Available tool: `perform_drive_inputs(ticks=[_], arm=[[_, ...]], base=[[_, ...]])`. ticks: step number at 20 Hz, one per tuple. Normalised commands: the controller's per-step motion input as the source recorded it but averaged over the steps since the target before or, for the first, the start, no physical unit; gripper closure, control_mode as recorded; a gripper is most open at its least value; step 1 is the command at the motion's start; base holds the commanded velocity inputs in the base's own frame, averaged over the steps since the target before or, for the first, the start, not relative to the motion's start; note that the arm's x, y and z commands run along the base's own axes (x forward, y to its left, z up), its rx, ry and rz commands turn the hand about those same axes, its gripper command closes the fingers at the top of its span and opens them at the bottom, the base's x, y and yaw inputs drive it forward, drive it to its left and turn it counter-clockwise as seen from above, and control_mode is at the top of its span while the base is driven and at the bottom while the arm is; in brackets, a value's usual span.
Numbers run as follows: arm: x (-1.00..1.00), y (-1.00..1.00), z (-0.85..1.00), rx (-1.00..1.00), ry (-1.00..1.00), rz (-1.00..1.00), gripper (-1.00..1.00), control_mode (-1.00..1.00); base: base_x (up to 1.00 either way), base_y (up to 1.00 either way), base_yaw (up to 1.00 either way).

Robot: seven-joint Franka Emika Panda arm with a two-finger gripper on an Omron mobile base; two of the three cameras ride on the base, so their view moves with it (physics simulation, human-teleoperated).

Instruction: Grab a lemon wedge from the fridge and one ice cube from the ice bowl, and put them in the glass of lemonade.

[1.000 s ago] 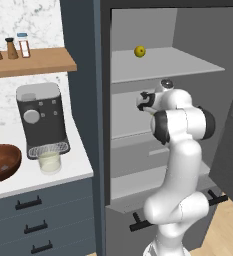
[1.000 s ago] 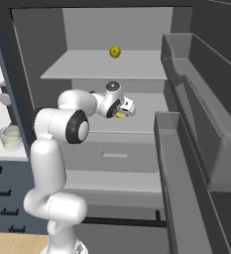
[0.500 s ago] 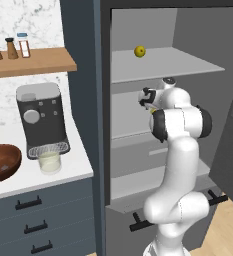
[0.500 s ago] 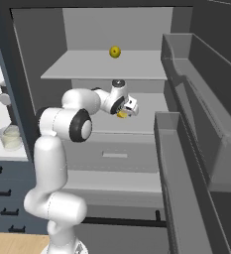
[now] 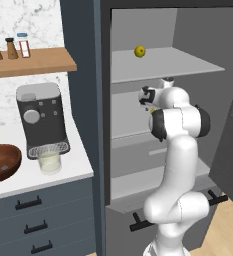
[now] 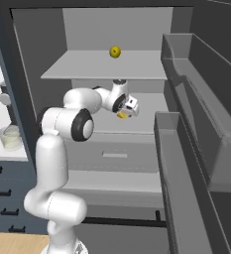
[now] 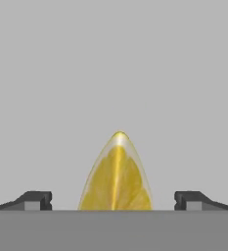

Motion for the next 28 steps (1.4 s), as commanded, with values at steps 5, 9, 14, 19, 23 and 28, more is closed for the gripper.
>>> perform_drive_inputs(ticks=[5, 9, 14, 19, 23, 28], arm=[[0.0, 0.0, -0.12, 0.0, 0.02, 0.0, -1.0, -1.0], [0.0, 0.0, -0.13, 0.0, 0.01, 0.0, 1.0, -1.0], [0.0, 0.0, -0.09, 0.0, 0.0, 0.0, 1.0, -1.0], [-0.12, 0.01, -0.01, 0.0, 0.0, 0.0, 1.0, -1.0], [-0.54, 0.08, 0.0, 0.0, 0.0, 0.0, 1.0, -1.0], [-1.0, 0.12, 0.16, 0.0, -0.03, 0.0, 1.0, -1.0]], base=[[0.0, 0.0, 0.0], [0.0, 0.0, 0.0], [0.0, 0.0, 0.0], [0.0, 0.0, 0.0], [0.0, 0.0, 0.0], [0.0, 0.0, 0.0]])
